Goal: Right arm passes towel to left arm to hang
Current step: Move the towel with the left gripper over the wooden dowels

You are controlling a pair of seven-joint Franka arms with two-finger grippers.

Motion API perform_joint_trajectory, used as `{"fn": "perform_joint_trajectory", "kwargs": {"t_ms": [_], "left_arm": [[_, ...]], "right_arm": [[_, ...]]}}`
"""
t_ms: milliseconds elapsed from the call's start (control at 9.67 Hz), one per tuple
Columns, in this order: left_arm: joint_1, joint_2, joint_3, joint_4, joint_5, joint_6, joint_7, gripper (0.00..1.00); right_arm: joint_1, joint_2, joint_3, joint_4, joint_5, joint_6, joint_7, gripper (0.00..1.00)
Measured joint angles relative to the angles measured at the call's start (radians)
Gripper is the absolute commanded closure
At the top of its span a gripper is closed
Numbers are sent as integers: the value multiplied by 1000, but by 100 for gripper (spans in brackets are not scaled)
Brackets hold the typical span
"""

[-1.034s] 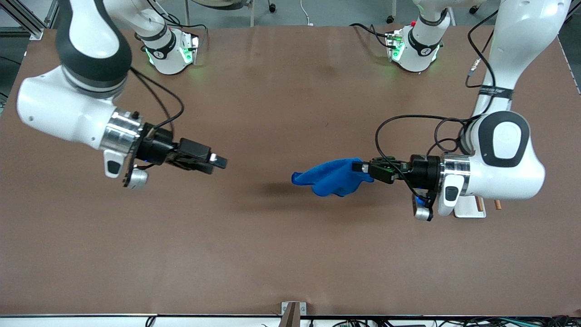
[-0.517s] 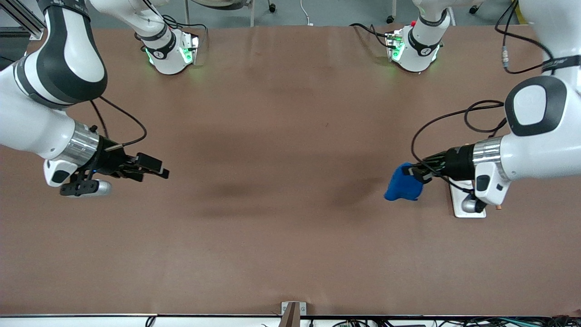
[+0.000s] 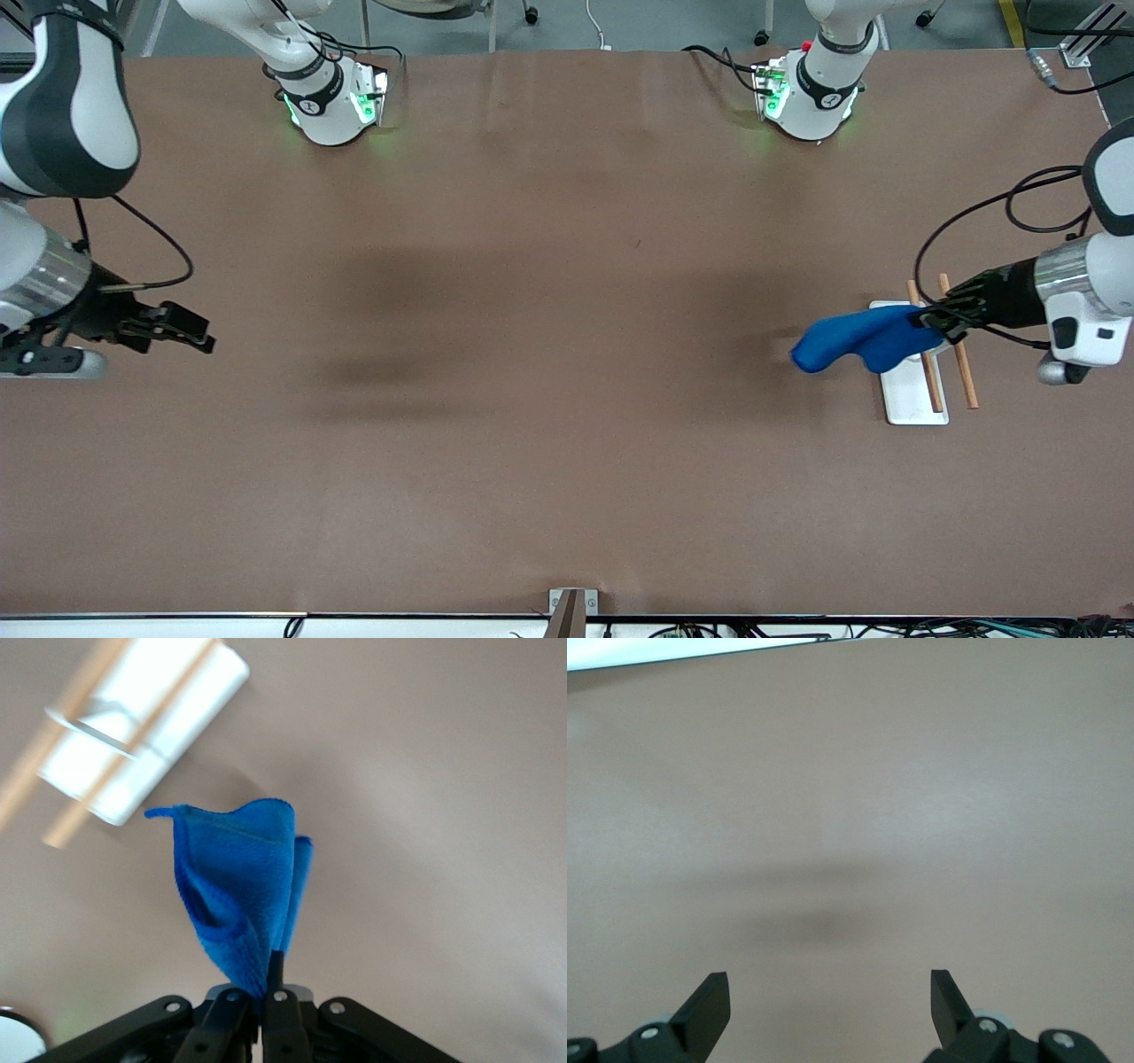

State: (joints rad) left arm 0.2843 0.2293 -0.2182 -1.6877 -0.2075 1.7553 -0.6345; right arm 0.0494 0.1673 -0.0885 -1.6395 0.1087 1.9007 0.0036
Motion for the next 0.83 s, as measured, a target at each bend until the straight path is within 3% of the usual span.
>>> {"fn": "perform_joint_trajectory", "kwargs": {"t_ms": [310, 828], "left_arm": [[18, -35, -4, -139, 196, 104, 8, 98], [31, -62, -3, -148, 361, 121, 62, 98]], "right_arm": [[-57, -38, 0, 1, -17, -70, -15, 0], [-102, -184, 0, -62, -25, -178, -54, 0]]}}
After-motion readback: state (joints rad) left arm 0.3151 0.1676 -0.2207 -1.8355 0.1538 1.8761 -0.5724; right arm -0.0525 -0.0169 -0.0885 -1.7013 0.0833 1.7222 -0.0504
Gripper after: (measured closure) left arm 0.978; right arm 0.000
